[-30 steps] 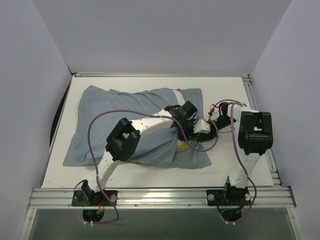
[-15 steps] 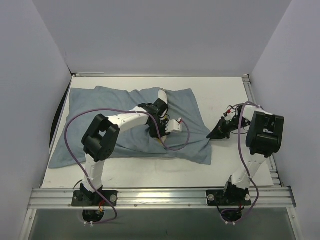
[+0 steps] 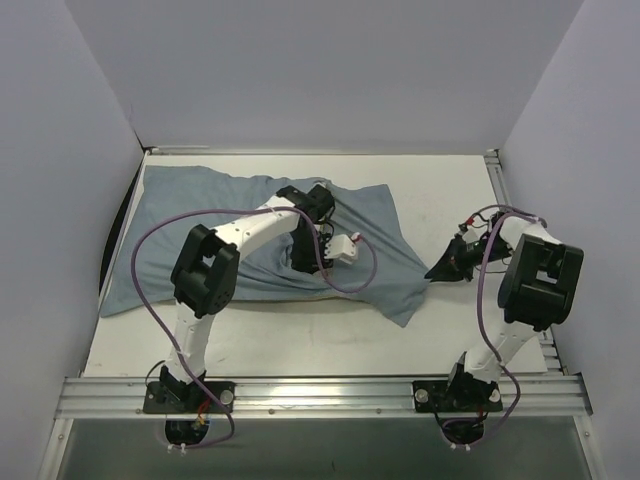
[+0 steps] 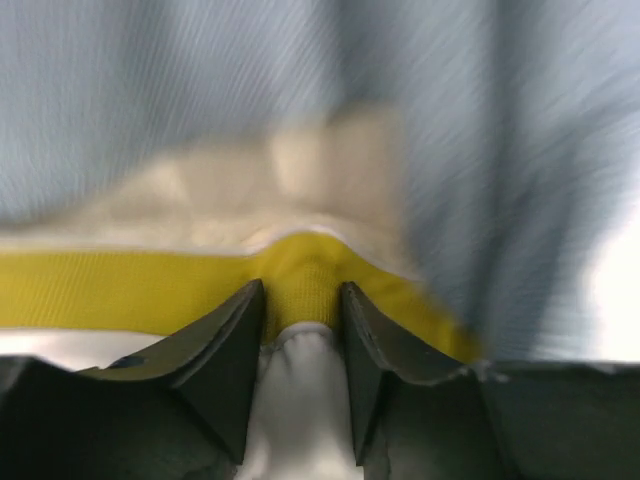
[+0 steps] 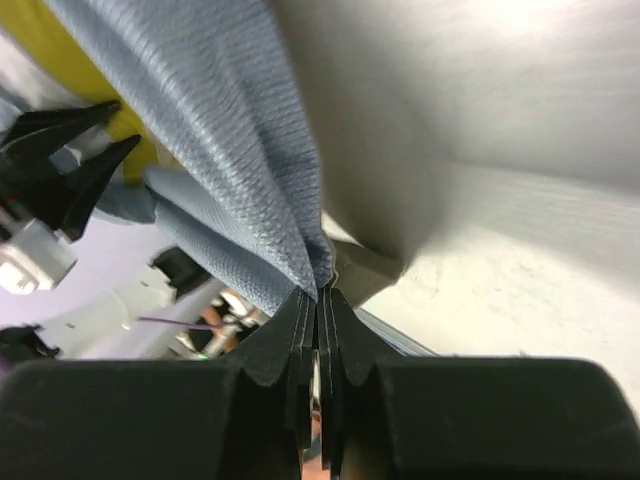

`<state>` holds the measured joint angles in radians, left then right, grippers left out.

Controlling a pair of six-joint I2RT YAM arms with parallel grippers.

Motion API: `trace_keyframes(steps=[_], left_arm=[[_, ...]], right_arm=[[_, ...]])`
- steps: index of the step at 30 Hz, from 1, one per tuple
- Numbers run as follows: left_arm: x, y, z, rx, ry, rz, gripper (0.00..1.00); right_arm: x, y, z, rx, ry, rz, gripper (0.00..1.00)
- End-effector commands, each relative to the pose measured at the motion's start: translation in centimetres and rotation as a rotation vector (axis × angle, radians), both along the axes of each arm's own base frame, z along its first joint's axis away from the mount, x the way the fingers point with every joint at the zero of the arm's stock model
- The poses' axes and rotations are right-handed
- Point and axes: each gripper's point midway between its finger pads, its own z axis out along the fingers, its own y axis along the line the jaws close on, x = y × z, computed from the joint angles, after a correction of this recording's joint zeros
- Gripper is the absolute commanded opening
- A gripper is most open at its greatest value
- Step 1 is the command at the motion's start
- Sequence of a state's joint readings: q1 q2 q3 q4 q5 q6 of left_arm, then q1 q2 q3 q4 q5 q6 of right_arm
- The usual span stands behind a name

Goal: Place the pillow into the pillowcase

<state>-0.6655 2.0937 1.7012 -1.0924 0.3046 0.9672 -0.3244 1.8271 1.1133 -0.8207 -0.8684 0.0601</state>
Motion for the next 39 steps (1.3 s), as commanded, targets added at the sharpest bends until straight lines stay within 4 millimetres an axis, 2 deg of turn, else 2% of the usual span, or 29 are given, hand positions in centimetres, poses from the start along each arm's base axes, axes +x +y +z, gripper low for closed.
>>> trace_keyframes(steps=[1, 2, 3, 4, 5, 6, 7, 9, 10, 11, 12, 13, 15, 17, 18, 19, 22, 23, 24, 27, 29, 30, 31, 32, 33, 34, 35, 37, 39], left_arm=[[-6.1, -3.3, 5.1, -0.017, 0.148, -0.122, 0.46], [-8.8, -5.0, 6.5, -0.059, 0.211, -0.171, 0.5], [-9.8, -5.7, 7.4, -0.086, 0.237, -0.186, 0.53], [-10.5, -6.7, 8.8, -0.13, 0.25, -0.198, 0.56], [-11.8, -7.2, 9.7, -0.162, 0.298, -0.203, 0.58], [-12.3, -7.6, 10.7, -0.191, 0.306, -0.207, 0.62], [-12.3, -8.0, 11.4, -0.216, 0.304, -0.201, 0.63], [-11.1, -9.4, 12.9, -0.285, 0.262, -0.14, 0.66], [-10.5, -10.1, 13.6, -0.306, 0.256, -0.073, 0.66], [-9.0, -11.4, 14.5, -0.371, 0.205, -0.059, 0.66], [-7.0, -11.5, 14.2, -0.378, 0.17, -0.009, 0.66], [-5.3, -11.8, 14.2, -0.385, 0.149, 0.067, 0.66], [-1.2, -12.9, 14.5, -0.439, 0.089, 0.143, 0.66], [3.6, -12.0, 15.0, -0.478, 0.054, 0.3, 0.66], [6.0, -12.0, 15.3, -0.501, 0.027, 0.354, 0.66], [8.3, -10.8, 15.3, -0.506, 0.016, 0.442, 0.66], [12.4, -8.9, 15.1, -0.511, -0.073, 0.529, 0.67], [13.4, -8.7, 14.9, -0.507, -0.115, 0.533, 0.68], [13.9, -8.0, 14.4, -0.49, -0.138, 0.54, 0.69], [15.8, -6.9, 13.7, -0.452, -0.247, 0.526, 0.71], [16.5, -6.7, 12.3, -0.416, -0.283, 0.497, 0.71], [16.7, -6.7, 11.9, -0.411, -0.289, 0.487, 0.71], [17.1, -7.0, 11.7, -0.412, -0.308, 0.47, 0.71], [17.2, -7.4, 10.7, -0.397, -0.314, 0.458, 0.71], [17.4, -7.8, 10.2, -0.395, -0.322, 0.445, 0.71], [18.0, -8.2, 10.0, -0.404, -0.351, 0.425, 0.71], [18.2, -8.5, 8.5, -0.383, -0.352, 0.416, 0.7], [18.5, -8.9, 6.9, -0.35, -0.381, 0.377, 0.67], [18.7, -8.4, 3.8, -0.263, -0.396, 0.365, 0.64]], right_arm=[[-2.5, 2.8, 3.0, 0.063, -0.068, 0.142, 0.0], [-2.7, 3.5, 3.6, 0.095, -0.09, 0.165, 0.0], [-2.9, 4.1, 4.1, 0.115, -0.113, 0.203, 0.01], [-3.2, 4.2, 4.5, 0.114, -0.105, 0.218, 0.11], [-2.3, 3.9, 5.2, 0.106, -0.146, 0.232, 0.21], [-1.8, 3.6, 5.4, 0.09, -0.162, 0.238, 0.32], [-0.6, 2.7, 5.4, 0.055, -0.18, 0.219, 0.55], [2.6, 1.1, 6.0, -0.03, -0.244, 0.192, 0.72], [4.5, 0.5, 5.3, -0.065, -0.26, 0.178, 0.73], [5.9, 0.2, 5.1, -0.096, -0.252, 0.147, 0.76], [8.3, -0.2, 6.0, -0.132, -0.316, 0.146, 0.77], [10.3, -0.5, 4.7, -0.161, -0.319, 0.127, 0.78], [13.9, 0.0, 4.6, -0.227, -0.355, 0.118, 0.79], [16.4, 1.5, 2.8, -0.263, -0.344, 0.129, 0.8], [18.1, 1.6, 3.0, -0.311, -0.377, 0.127, 0.87], [19.2, 2.1, 1.7, -0.335, -0.383, 0.137, 0.99], [21.5, 4.8, 0.1, -0.404, -0.431, 0.187, 1.0], [21.9, 5.4, -0.3, -0.421, -0.436, 0.203, 1.0], [21.7, 7.1, -2.0, -0.429, -0.416, 0.246, 1.0], [21.6, 8.8, -3.6, -0.453, -0.411, 0.299, 1.0], [20.4, 10.2, -4.9, -0.424, -0.378, 0.336, 0.88], [19.8, 10.6, -5.2, -0.392, -0.355, 0.339, 0.58], [19.2, 10.6, -5.4, -0.37, -0.33, 0.329, 0.34], [17.5, 10.8, -5.9, -0.325, -0.284, 0.338, 0.09], [16.4, 10.7, -6.1, -0.307, -0.249, 0.342, 0.0], [15.8, 10.1, -5.0, -0.293, -0.26, 0.332, 0.0], [13.3, 9.9, -5.7, -0.261, -0.2, 0.341, 0.0], [12.1, 8.7, -4.0, -0.245, -0.213, 0.312, 0.0], [10.1, 8.0, -2.8, -0.21, -0.198, 0.289, 0.0]])
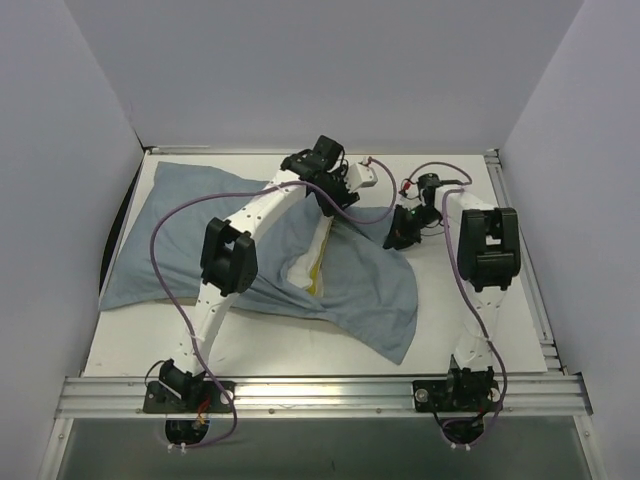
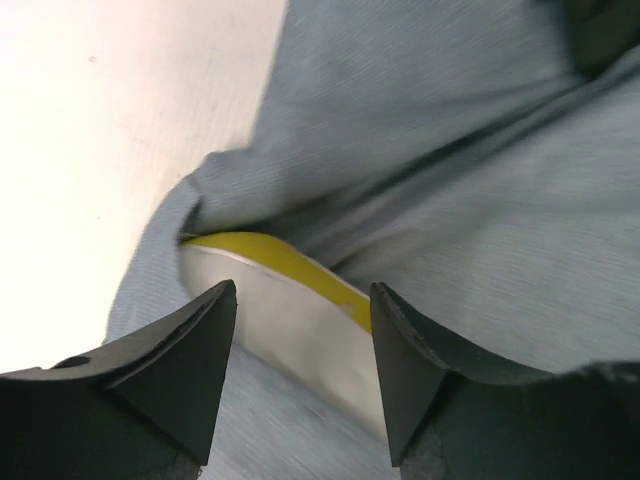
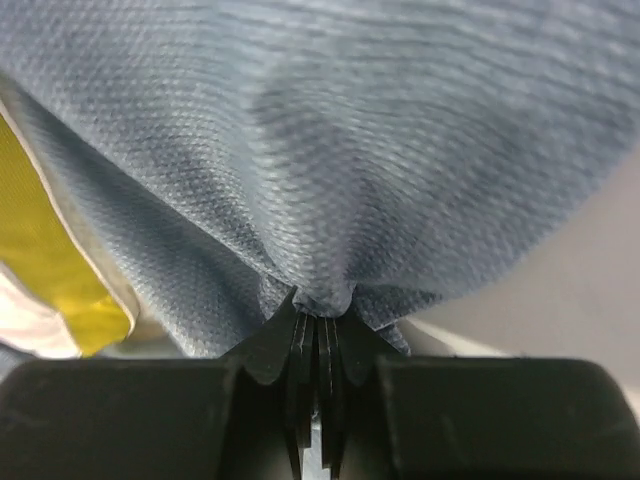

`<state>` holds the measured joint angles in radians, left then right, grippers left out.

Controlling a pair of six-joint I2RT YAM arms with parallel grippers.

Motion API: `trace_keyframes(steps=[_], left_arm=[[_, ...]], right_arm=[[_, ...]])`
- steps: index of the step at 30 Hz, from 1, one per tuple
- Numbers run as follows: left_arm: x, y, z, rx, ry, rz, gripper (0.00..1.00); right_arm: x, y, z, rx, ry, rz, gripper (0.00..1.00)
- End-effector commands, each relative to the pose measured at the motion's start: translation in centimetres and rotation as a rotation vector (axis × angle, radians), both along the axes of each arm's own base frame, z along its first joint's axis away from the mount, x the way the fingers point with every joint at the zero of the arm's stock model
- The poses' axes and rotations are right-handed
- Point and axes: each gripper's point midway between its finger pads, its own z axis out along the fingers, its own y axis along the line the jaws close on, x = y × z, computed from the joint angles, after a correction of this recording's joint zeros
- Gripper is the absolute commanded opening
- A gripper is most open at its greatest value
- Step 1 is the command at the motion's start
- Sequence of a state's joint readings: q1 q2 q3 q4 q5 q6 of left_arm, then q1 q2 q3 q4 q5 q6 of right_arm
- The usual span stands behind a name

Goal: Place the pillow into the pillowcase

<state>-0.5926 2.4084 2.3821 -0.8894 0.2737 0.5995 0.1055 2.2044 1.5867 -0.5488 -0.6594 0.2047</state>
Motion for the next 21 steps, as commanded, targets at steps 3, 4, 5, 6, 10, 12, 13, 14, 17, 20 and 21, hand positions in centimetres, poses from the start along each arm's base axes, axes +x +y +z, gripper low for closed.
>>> trace_keyframes(steps=[3, 4, 5, 6, 10, 12, 13, 14, 17, 20, 21], left_arm=[[1.8, 2.1, -7.3, 0.221, -0.056, -0.01, 0.58], [2.7, 3.7, -7.8, 0.284, -0.081, 0.025, 0.54], [2.9, 4.5, -8.5, 0.31, -0.077, 0.032, 0.52], [3.0, 5.9, -9.1, 0.351, -0.073, 0.052, 0.51], [5.2, 11.1, -8.5, 0.45, -0.114, 0.141, 0.44], [6.5, 14.6, -7.8, 0.532, -0.15, 0.195, 0.4], [6.7, 15.7, -7.9, 0.554, -0.154, 0.208, 0.39], [7.3, 17.6, -7.6, 0.573, -0.159, 0.244, 0.37], [8.2, 19.3, -6.6, 0.607, -0.195, 0.252, 0.36], [8.4, 18.0, -5.6, 0.574, -0.232, 0.221, 0.4], [8.0, 15.8, -5.5, 0.535, -0.234, 0.2, 0.48]], right_arm=[[-4.9, -4.6, 3.9, 0.035, 0.059, -0.092, 0.0], [-5.2, -5.4, 4.1, 0.025, 0.055, -0.105, 0.0], [-5.7, -6.3, 4.1, 0.007, 0.055, -0.118, 0.0], [-5.9, -8.2, 4.7, -0.004, 0.038, -0.151, 0.0], [-7.8, -13.3, 4.7, -0.057, 0.064, -0.226, 0.0], [-8.7, -16.0, 4.8, -0.07, 0.087, -0.28, 0.0], [-8.7, -17.0, 4.9, -0.086, 0.083, -0.294, 0.0], [-8.8, -17.8, 5.0, -0.092, 0.072, -0.289, 0.0], [-9.0, -19.5, 5.6, -0.098, 0.071, -0.306, 0.0], [-8.3, -19.2, 5.9, -0.1, 0.055, -0.291, 0.0], [-7.9, -18.7, 5.8, -0.087, 0.062, -0.292, 0.0]])
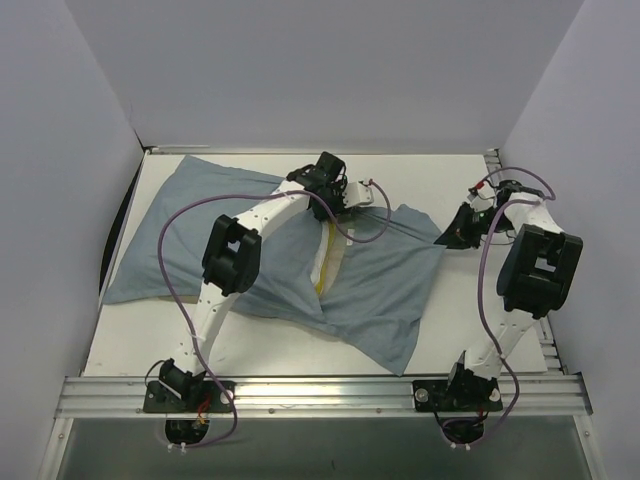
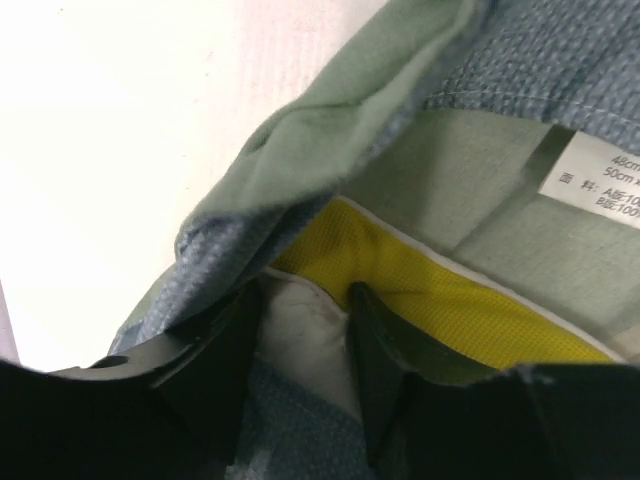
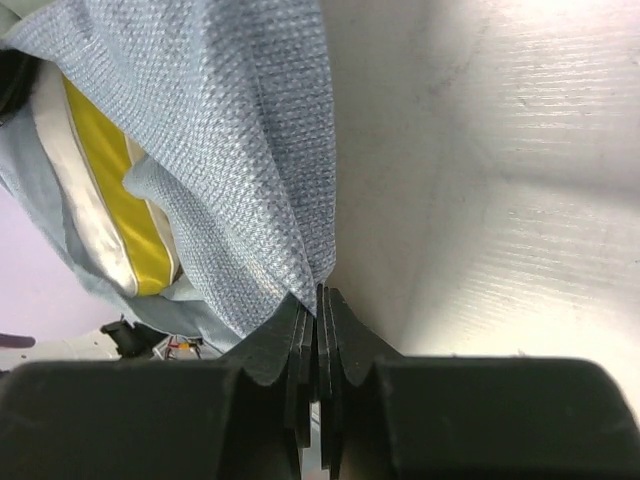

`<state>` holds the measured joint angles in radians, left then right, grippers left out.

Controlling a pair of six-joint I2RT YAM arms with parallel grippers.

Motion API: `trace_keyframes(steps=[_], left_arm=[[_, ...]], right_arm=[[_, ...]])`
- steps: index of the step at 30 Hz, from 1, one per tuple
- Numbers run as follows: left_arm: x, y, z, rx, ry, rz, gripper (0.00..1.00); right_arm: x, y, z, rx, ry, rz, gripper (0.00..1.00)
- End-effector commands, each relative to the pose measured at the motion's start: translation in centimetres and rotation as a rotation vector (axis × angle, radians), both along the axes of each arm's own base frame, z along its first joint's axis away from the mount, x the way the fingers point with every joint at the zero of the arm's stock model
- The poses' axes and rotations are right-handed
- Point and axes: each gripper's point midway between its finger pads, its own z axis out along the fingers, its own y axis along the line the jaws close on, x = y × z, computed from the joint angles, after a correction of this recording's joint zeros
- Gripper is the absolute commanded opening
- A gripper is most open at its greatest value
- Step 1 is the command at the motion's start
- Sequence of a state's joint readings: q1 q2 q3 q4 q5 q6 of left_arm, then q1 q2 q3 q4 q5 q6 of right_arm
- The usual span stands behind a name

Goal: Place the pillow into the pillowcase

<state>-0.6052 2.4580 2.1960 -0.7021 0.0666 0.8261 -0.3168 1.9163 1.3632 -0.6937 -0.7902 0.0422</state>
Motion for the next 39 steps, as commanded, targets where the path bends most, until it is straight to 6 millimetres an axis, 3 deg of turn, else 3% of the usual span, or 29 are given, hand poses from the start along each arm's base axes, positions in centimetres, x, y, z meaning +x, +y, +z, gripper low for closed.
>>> trace_keyframes(steps=[1, 3, 5, 7, 10, 13, 14, 18, 19, 20, 22, 24, 25, 26, 29, 30, 32, 33, 34, 35, 37, 39], left_arm=[[4.4, 12.0, 1.7, 0.233, -0.095, 0.249, 0.54], [0.9, 6.5, 2.0, 0.11, -0.008, 0.137, 0.66], [-1.8, 3.2, 3.5, 0.018, 0.04, 0.079, 0.7], [-5.4, -0.4, 5.0, -0.072, 0.114, 0.026, 0.71], [-8.0, -2.2, 6.9, -0.155, 0.189, 0.047, 0.72], [-9.3, -2.3, 10.9, -0.28, 0.254, 0.111, 0.72], [-9.9, -2.7, 11.9, -0.326, 0.29, 0.113, 0.72], [-11.4, -2.7, 16.2, -0.504, 0.413, 0.215, 0.75], [-11.6, -2.5, 17.5, -0.532, 0.411, 0.229, 0.75], [-11.4, -2.0, 18.1, -0.546, 0.41, 0.254, 0.75], [-11.5, -1.1, 19.6, -0.576, 0.404, 0.29, 0.76], [-11.3, 0.8, 18.9, -0.566, 0.415, 0.344, 0.76], [-11.3, 1.8, 19.6, -0.582, 0.413, 0.367, 0.75], [-11.5, 2.8, 18.7, -0.588, 0.46, 0.428, 0.75], [-10.9, 6.3, 19.5, -0.665, 0.508, 0.537, 0.73], [-10.7, 7.7, 18.6, -0.66, 0.51, 0.57, 0.73], [-10.9, 9.3, 20.1, -0.676, 0.44, 0.575, 0.74], [-11.5, 10.1, 19.1, -0.667, 0.452, 0.595, 0.74], [-11.7, 11.3, 20.3, -0.688, 0.412, 0.612, 0.75], [-12.0, 11.9, 20.2, -0.685, 0.399, 0.618, 0.75], [-13.0, 13.3, 20.2, -0.672, 0.372, 0.636, 0.76], [-13.6, 14.2, 20.1, -0.658, 0.346, 0.651, 0.76]], right_arm=[[-2.5, -3.7, -0.4, -0.164, 0.115, 0.008, 0.0], [-1.3, -1.5, 0.2, -0.109, 0.098, 0.034, 0.0], [-0.7, 0.7, 0.5, -0.103, 0.076, 0.097, 0.0], [-0.1, 1.2, 0.9, -0.119, 0.057, 0.119, 0.0], [0.6, 0.6, 1.7, -0.15, 0.041, 0.089, 0.08], [0.9, -0.9, 2.7, -0.204, 0.004, 0.074, 0.22], [0.9, -1.2, 3.1, -0.223, -0.006, 0.07, 0.34], [1.8, -3.0, 4.1, -0.295, -0.037, 0.04, 0.39], [2.2, -3.6, 4.0, -0.319, -0.037, 0.034, 0.4], [2.9, -3.9, 4.8, -0.329, -0.057, 0.028, 0.46], [3.6, -3.3, 5.4, -0.298, -0.073, 0.039, 0.48], [3.7, -0.7, 7.1, -0.203, -0.123, 0.078, 0.49], [3.4, 1.3, 7.6, -0.165, -0.136, 0.119, 0.48], [2.7, 3.5, 8.4, -0.095, -0.138, 0.138, 0.48], [1.3, 9.2, 8.5, -0.029, -0.108, 0.227, 0.5], [1.0, 10.4, 8.1, -0.023, -0.096, 0.249, 0.52], [0.5, 14.5, 7.4, -0.028, -0.1, 0.338, 0.63], [0.8, 15.8, 7.3, -0.042, -0.117, 0.368, 0.65], [0.9, 16.9, 7.1, -0.053, -0.124, 0.391, 0.67], [0.7, 18.8, 6.0, -0.076, -0.105, 0.437, 0.67], [1.7, 19.8, 5.3, -0.162, -0.106, 0.434, 0.67], [1.6, 21.8, 3.0, -0.207, -0.055, 0.456, 0.68]])
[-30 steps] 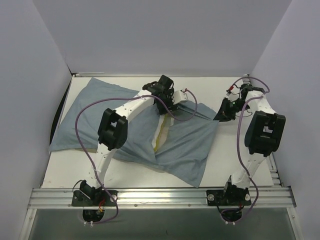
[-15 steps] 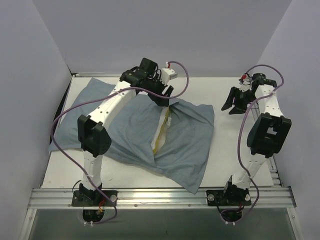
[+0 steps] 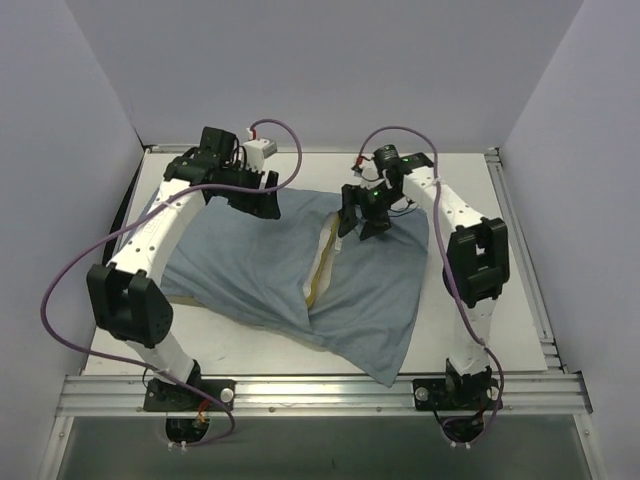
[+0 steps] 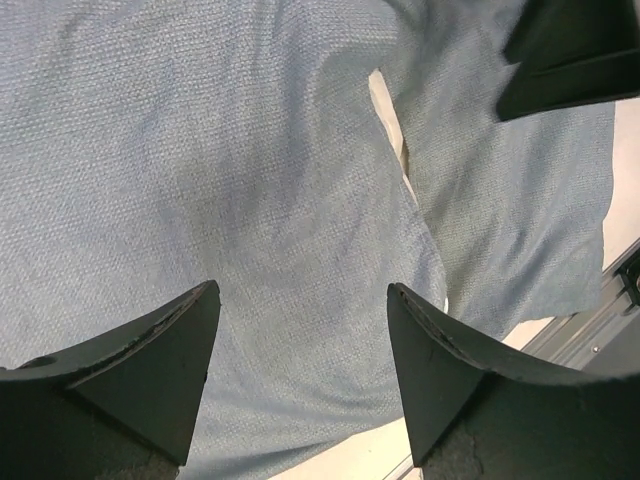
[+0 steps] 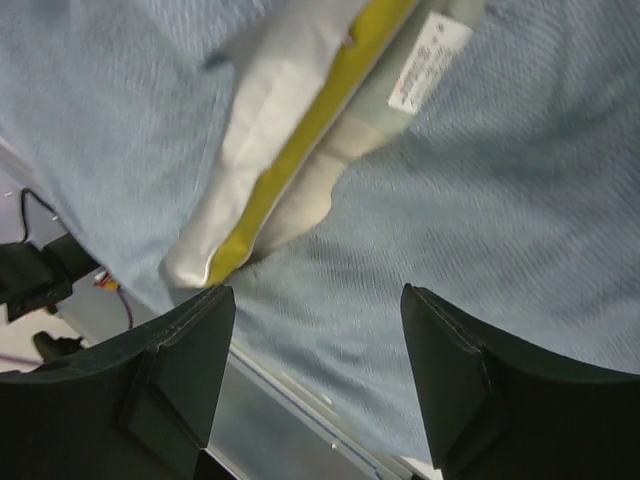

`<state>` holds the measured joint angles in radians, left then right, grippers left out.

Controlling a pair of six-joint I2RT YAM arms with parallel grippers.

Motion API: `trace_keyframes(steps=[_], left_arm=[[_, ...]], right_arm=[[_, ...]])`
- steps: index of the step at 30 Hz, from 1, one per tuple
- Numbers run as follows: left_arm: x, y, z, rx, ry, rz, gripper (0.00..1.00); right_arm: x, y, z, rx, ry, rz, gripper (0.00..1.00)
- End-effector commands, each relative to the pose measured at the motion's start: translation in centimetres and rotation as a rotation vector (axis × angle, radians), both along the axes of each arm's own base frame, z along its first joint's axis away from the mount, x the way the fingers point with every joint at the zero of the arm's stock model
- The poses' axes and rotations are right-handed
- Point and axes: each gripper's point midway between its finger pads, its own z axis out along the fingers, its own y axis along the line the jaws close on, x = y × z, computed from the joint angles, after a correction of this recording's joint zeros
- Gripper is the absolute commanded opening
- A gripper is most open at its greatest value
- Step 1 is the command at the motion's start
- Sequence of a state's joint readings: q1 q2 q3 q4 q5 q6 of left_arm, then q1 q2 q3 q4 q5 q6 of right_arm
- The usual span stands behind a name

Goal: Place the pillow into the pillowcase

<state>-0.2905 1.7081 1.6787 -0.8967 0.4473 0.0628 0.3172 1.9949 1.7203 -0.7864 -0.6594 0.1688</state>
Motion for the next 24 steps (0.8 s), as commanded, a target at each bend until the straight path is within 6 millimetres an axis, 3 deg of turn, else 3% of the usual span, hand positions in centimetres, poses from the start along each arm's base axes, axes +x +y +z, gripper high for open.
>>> trace_keyframes(steps=[1, 6, 11, 12, 14, 15, 17, 18, 19, 24], left_arm=[[-1.3, 1.1, 3.7, -0.01, -0.138, 0.018, 0.76], [-2.9, 2.6, 3.6, 0.022, -0.171, 0.038, 0.77], [-4.1, 3.7, 3.8, 0.043, -0.202, 0.047, 0.77], [-4.3, 3.8, 3.7, 0.049, -0.203, 0.048, 0.77], [-4.5, 4.0, 3.4, 0.059, -0.204, 0.043, 0.77], [-4.5, 4.1, 3.3, 0.063, -0.206, 0.044, 0.77], [-4.4, 4.0, 3.2, 0.063, -0.209, 0.032, 0.77], [-4.4, 3.9, 2.8, 0.061, -0.203, 0.023, 0.77], [-4.6, 3.4, 2.6, 0.042, -0.196, -0.002, 0.76], [-4.8, -0.5, 1.8, -0.065, -0.181, -0.163, 0.69]], right_arm=[[1.6, 0.6, -2.5, -0.15, 0.009, -0.059, 0.68], [1.0, 2.6, -7.2, -0.26, 0.055, -0.011, 0.68], [0.7, 1.8, -10.3, -0.358, 0.076, 0.003, 0.59], [0.5, 1.5, -10.6, -0.367, 0.082, 0.008, 0.57], [-0.1, 0.9, -10.8, -0.37, 0.099, 0.013, 0.38], [-0.3, 0.7, -10.5, -0.361, 0.105, 0.012, 0.24], [0.0, -0.1, -8.6, -0.329, 0.083, -0.005, 0.14], [-0.4, -0.1, -7.7, -0.283, 0.092, -0.006, 0.04], [-0.2, -0.1, -5.6, -0.238, 0.056, -0.012, 0.0], [1.1, -2.1, 2.2, 0.022, -0.046, -0.062, 0.0]])
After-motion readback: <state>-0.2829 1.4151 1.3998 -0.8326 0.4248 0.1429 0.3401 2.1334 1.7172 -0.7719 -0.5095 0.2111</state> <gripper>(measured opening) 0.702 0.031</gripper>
